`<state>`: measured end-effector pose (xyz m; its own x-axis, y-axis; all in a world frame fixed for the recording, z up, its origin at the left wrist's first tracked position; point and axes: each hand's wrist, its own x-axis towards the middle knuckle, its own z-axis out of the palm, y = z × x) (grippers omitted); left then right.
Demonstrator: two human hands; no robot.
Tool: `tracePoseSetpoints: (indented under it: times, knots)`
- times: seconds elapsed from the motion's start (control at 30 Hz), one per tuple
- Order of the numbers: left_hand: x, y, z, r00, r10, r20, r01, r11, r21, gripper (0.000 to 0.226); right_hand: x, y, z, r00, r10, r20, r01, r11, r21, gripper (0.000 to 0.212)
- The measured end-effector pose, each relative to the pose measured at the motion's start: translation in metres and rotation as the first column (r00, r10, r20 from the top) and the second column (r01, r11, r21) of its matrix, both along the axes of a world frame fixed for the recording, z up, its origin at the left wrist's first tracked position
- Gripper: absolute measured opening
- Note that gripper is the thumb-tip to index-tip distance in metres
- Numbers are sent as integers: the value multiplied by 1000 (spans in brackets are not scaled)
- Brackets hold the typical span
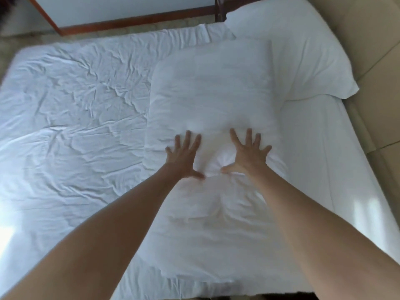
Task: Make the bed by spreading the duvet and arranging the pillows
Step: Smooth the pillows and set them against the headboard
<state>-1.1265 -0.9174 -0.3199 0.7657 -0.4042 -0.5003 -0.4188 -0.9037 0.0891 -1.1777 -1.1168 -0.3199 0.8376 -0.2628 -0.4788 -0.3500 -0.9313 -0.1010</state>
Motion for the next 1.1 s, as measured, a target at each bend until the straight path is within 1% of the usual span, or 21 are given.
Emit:
tracePoseSetpoints:
  times: [0.03, 0.13, 0.2, 0.27, 0.3, 0.33, 0.37, 0.4, 0.43, 0.47, 0.5, 0.53, 0.57, 0.6, 0.67, 0.73, 0.77, 0.83, 0.93, 1.1]
  knots:
    - [7, -2, -9, 999, -18, -48, 19, 999, 28, 141, 6, -3, -5, 997, 24, -69, -25, 1000, -17, 140]
    - [27, -12, -34, 990, -31, -139, 41, 996, 75, 144, 26, -10, -25, 976, 17, -219, -10, 999, 33, 147]
    - [38, -16, -41, 984, -26, -175, 44, 994, 102, 146, 39, -14, -36, 967, 20, -254, -6, 998, 57, 151]
    - [49, -21, -39, 973, -20, -231, 54, 988, 141, 145, 43, -16, -45, 975, 27, -222, -8, 996, 84, 152]
    - [54, -24, -33, 968, -28, -249, 67, 986, 150, 139, 42, -15, -48, 986, 23, -162, -7, 995, 99, 150]
    - [61, -26, -27, 970, -51, -237, 83, 988, 130, 127, 41, -14, -49, 999, -3, -47, 8, 994, 110, 144]
    - [71, -27, -18, 981, -68, -183, 85, 993, 84, 108, 40, -13, -49, 991, -55, 118, 42, 992, 115, 134]
    - [83, -27, -9, 994, -56, -89, 57, 998, 14, 86, 43, -14, -48, 949, -108, 297, 78, 991, 113, 121]
    - [96, -27, 0, 1000, -13, 21, 14, 997, -74, 67, 50, -16, -44, 887, -139, 440, 105, 989, 102, 110]
    - [111, -27, 8, 991, 42, 126, -21, 986, -164, 56, 64, -20, -38, 840, -141, 524, 113, 990, 85, 103]
    - [127, -27, 12, 971, 77, 227, -22, 972, -235, 54, 83, -24, -31, 830, -120, 545, 99, 993, 68, 100]
    - [142, -27, 14, 952, 87, 294, -3, 961, -277, 62, 105, -29, -22, 846, -94, 525, 75, 996, 57, 100]
    - [158, -27, 13, 950, 90, 298, 1, 956, -293, 77, 129, -33, -15, 877, -74, 475, 53, 997, 58, 101]
    - [173, -29, 12, 966, 87, 243, -16, 960, -280, 93, 153, -37, -8, 910, -73, 407, 46, 996, 76, 103]
    - [199, -34, 0, 990, 80, 112, -58, 981, -183, 121, 193, -49, -3, 967, -105, 234, 78, 989, 122, 109]
    - [220, -40, -18, 995, 79, 59, -74, 993, -95, 136, 216, -58, -10, 993, -97, 62, 89, 989, 116, 117]
    - [228, -45, -27, 997, 74, 36, -71, 995, -67, 140, 223, -62, -18, 996, -90, -5, 89, 990, 113, 121]
    - [242, -53, -45, 998, 62, -22, -62, 998, -27, 144, 231, -67, -37, 993, -86, -75, 95, 989, 115, 126]
    - [259, -61, -74, 994, 62, -92, -60, 998, 19, 148, 243, -71, -71, 991, -83, -101, 95, 989, 116, 131]
    - [283, -75, -124, 986, 92, -136, -80, 993, 91, 151, 269, -72, -124, 989, -88, -118, 98, 992, 81, 140]
